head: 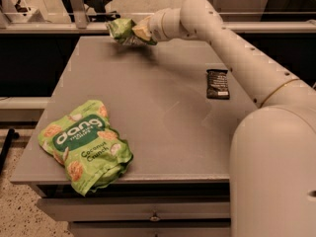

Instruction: Pick green jalapeno chip bag

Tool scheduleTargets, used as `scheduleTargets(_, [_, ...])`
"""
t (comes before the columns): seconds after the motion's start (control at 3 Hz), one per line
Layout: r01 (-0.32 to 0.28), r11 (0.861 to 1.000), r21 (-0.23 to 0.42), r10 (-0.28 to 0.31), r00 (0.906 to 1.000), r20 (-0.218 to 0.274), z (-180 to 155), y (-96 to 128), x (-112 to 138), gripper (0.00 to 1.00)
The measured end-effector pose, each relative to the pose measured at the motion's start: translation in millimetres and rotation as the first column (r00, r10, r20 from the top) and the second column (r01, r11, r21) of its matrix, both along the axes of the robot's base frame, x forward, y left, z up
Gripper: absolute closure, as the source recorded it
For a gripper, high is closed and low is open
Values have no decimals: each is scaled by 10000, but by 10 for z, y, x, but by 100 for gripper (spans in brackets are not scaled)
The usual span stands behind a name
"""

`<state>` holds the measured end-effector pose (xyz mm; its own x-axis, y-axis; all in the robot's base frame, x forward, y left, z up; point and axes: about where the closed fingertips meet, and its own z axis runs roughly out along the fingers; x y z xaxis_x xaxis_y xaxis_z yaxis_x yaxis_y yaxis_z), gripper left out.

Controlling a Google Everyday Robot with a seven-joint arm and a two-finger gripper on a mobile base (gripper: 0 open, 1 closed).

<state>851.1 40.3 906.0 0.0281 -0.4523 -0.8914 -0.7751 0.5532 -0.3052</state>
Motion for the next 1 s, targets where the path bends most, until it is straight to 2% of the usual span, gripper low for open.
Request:
scheduleTargets(0.33, [-429, 9984, -371, 453, 9968, 662, 308, -149, -331, 100])
scheduleTargets(0.67, [-973, 9936, -572, 1031, 9885, 1109, 627, -274, -706, 100])
scheduleTargets(1.0, [-1112, 9918, -624, 1182, 9852, 1238, 724, -321, -815, 100])
